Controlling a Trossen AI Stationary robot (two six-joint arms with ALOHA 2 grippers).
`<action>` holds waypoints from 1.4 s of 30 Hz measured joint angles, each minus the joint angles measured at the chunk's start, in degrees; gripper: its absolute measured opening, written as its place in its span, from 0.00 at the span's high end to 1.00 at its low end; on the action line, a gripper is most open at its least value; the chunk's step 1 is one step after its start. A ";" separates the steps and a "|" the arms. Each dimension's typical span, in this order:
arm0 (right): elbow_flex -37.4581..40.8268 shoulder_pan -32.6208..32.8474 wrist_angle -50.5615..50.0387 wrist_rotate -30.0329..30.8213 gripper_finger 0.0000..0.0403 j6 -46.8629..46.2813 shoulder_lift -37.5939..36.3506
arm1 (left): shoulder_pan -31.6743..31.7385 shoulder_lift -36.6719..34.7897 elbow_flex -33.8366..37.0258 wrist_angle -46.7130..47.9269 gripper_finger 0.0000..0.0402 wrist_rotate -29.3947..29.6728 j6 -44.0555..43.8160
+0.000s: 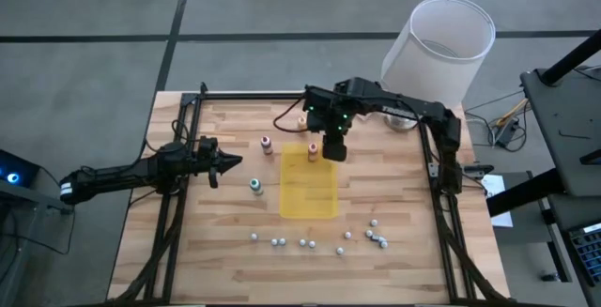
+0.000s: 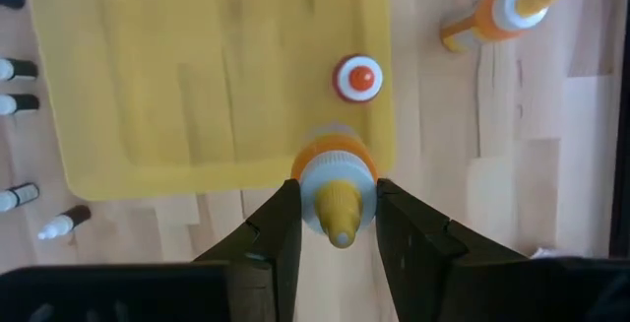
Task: Pick & Place food coloring
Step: Put the bottom large yellow food coloring bottle into the bin
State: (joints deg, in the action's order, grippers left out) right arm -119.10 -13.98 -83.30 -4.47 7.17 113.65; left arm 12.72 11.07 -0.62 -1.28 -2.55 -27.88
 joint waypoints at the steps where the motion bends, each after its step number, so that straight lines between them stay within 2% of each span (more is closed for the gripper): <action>1: -0.78 -0.20 -0.68 -0.02 0.74 0.39 0.68 | 0.01 0.00 0.00 0.00 1.00 0.01 0.00; 6: -2.06 -0.64 -2.64 0.17 0.74 2.27 1.84 | 0.01 0.00 0.00 0.00 1.00 0.02 0.00; 14: 1.46 -0.75 -1.19 0.23 0.74 2.31 1.29 | 0.00 0.00 0.00 0.00 1.00 0.01 0.00; 42: 16.95 -2.62 14.42 1.66 0.74 2.07 0.94 | 0.00 0.00 0.00 0.00 1.00 0.01 0.00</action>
State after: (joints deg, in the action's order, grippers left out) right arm -102.15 -16.60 -68.88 -2.81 9.24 114.59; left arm 12.72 11.07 -0.62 -1.28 -2.53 -27.88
